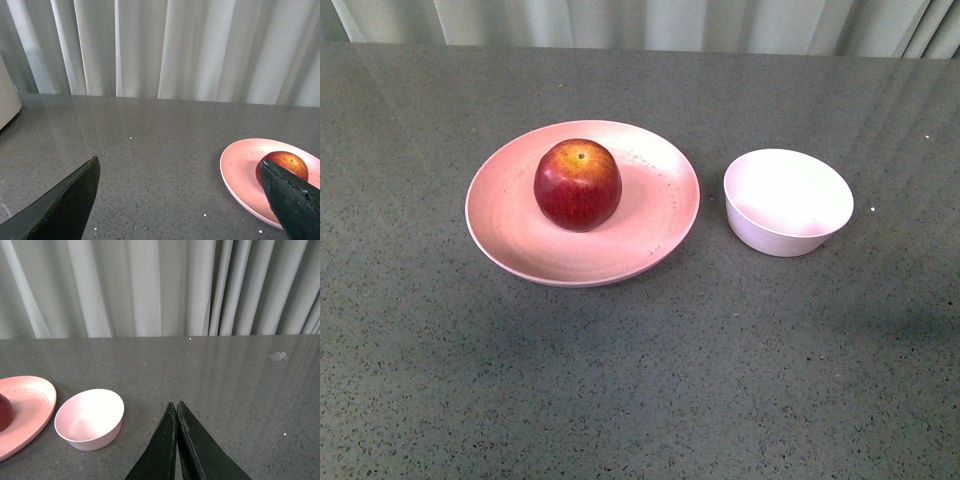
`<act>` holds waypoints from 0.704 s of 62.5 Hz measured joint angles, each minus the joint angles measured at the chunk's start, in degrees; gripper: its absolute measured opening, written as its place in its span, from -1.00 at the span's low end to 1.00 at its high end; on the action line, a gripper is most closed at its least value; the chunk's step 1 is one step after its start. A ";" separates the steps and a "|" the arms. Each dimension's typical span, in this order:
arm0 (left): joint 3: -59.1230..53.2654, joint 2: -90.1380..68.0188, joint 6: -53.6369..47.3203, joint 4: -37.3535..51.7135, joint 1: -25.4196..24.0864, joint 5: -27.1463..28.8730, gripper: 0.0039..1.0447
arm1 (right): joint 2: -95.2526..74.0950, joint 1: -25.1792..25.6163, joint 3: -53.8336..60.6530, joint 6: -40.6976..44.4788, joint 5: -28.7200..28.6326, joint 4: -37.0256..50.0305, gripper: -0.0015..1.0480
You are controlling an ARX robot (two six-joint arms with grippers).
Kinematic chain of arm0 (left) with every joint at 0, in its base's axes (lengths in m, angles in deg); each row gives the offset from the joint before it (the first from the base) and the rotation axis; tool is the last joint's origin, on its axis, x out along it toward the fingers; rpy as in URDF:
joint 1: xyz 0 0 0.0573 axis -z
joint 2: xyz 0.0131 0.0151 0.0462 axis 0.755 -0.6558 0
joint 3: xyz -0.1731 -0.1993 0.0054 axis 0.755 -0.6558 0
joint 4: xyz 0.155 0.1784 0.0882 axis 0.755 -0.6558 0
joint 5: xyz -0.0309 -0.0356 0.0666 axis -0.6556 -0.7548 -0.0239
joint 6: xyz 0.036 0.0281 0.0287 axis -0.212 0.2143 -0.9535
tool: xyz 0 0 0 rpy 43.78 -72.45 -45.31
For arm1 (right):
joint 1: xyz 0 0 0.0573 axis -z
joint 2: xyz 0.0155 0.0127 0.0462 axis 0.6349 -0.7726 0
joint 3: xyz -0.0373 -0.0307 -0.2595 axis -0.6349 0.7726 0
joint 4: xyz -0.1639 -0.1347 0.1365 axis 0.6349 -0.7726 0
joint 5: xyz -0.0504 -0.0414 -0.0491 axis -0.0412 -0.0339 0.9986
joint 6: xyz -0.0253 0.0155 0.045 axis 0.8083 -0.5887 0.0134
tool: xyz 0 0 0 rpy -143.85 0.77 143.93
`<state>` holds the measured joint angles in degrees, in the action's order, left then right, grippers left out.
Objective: Move apple from plate to bowl
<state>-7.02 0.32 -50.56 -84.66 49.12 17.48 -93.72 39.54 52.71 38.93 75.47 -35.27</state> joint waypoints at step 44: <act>0.00 0.00 0.00 0.00 0.00 0.00 0.84 | 13.90 -0.02 -0.02 0.04 0.00 -14.25 -0.20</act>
<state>-7.02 0.32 -50.56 -84.66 49.12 17.48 -79.82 39.51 52.69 38.97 75.47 -49.52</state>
